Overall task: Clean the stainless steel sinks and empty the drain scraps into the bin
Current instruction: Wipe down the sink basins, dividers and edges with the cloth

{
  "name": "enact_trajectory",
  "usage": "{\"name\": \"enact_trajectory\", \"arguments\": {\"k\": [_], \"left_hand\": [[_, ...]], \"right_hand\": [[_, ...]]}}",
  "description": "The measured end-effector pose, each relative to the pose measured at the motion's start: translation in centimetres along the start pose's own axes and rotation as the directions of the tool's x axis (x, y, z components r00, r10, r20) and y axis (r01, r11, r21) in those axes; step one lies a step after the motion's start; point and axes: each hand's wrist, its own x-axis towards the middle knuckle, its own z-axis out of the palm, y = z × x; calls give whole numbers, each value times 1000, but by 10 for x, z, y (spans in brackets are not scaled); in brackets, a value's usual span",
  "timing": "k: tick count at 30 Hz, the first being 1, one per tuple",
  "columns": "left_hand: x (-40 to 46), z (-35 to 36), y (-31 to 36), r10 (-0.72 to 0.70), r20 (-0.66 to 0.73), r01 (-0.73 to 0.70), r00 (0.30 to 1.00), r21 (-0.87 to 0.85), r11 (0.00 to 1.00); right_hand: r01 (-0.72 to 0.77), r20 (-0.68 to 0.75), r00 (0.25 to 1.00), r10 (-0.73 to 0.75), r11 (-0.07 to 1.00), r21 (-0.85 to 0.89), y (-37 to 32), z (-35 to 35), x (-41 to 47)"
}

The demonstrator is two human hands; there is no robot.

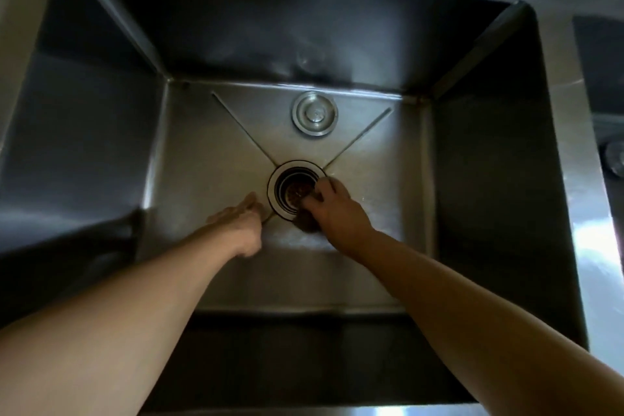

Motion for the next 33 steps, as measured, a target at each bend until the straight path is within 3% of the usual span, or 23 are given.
{"name": "enact_trajectory", "arguments": {"k": [7,10,13,15,18,22,24,27,29,33], "left_hand": [[1,-13,3,-45,-84,40,995,-55,998],[11,-21,4,-27,-131,19,991,-63,998],[21,-27,3,2,-123,-9,992,-56,998],[24,-28,3,15,-116,-18,993,-26,1000],[26,-24,0,37,-109,-36,993,10,999],[27,-27,-4,54,-83,-54,995,12,998],[29,-31,-6,62,-74,-62,995,0,998],[29,-38,-9,86,-76,-89,993,-37,995],[28,-43,-12,85,-123,-91,989,-46,995],[28,-50,-16,57,-161,-62,985,-23,998]], "right_hand": [[-212,-236,939,252,961,179,21,-12,-24],[-365,-255,888,384,923,119,52,-7,-39],[-550,-130,796,591,796,254,66,5,-34],[-629,-124,718,685,715,305,58,11,-22],[-593,-173,698,695,696,405,39,19,3],[-437,-232,751,618,729,526,3,15,29],[-358,-196,814,547,737,573,-1,15,38],[-341,-225,847,482,817,466,3,9,41],[-376,-249,820,516,812,446,14,-5,39],[-506,-266,676,687,695,511,56,-9,40]]}}
